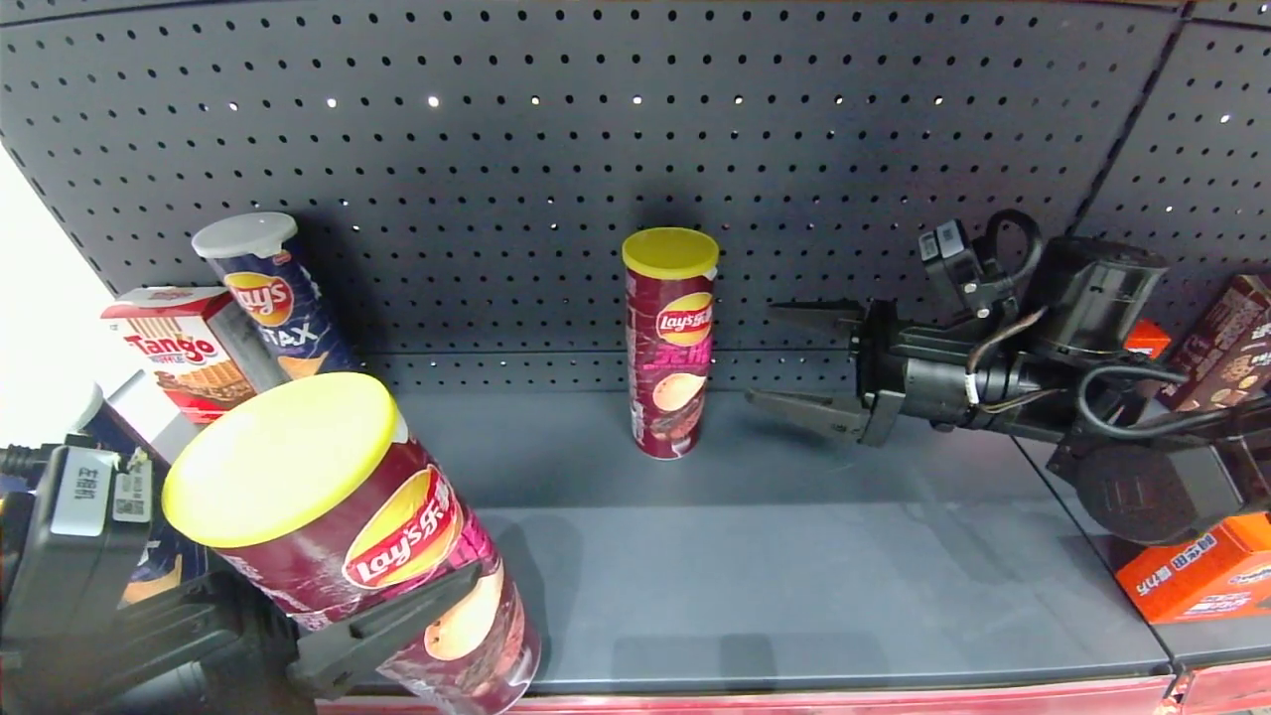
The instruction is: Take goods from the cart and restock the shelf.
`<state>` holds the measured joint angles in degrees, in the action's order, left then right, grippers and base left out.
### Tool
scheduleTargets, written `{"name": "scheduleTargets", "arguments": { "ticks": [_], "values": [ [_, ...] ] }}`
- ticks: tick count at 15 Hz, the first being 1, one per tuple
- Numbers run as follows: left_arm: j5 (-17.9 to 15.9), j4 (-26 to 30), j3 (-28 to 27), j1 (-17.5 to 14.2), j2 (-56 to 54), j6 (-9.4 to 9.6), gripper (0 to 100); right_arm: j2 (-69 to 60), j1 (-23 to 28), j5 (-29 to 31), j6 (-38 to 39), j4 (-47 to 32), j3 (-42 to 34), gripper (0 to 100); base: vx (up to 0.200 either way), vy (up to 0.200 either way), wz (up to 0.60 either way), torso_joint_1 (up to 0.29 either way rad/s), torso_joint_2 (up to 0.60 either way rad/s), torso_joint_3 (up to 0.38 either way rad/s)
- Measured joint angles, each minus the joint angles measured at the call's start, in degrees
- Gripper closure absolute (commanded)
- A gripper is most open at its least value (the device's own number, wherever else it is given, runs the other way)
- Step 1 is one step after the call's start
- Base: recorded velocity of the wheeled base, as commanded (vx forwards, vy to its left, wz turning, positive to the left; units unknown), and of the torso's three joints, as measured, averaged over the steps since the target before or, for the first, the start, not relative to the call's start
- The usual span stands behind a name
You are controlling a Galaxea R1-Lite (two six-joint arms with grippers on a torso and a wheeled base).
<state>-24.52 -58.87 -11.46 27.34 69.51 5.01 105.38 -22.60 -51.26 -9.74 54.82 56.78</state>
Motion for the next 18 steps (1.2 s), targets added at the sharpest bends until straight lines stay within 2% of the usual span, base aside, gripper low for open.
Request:
{"name": "scheduleTargets", "arguments": {
  "ticks": [6, 9, 18],
  "values": [
    [-0.15, 0.0, -0.57, 0.0, 0.35, -0.15, 100, 6.56, -0.33, -0.05, 0.02, -0.24, 4.46, 0, 0.0, 0.0, 0.0, 0.0, 0.0, 0.0],
    [-0.17, 0.0, -0.66, 0.0, 0.37, -1.22, 100, 10.09, -0.71, -0.05, 0.09, -0.44, 6.97, 0, 0.0, 0.0, 0.0, 0.0, 0.0, 0.0],
    [-0.13, 0.0, -0.44, -0.11, 0.37, -1.24, 100, 17.99, -2.23, -0.05, 0.13, -4.05, 17.88, 0, 0.0, 0.0, 0.0, 0.0, 0.0, 0.0]
  ]
}}
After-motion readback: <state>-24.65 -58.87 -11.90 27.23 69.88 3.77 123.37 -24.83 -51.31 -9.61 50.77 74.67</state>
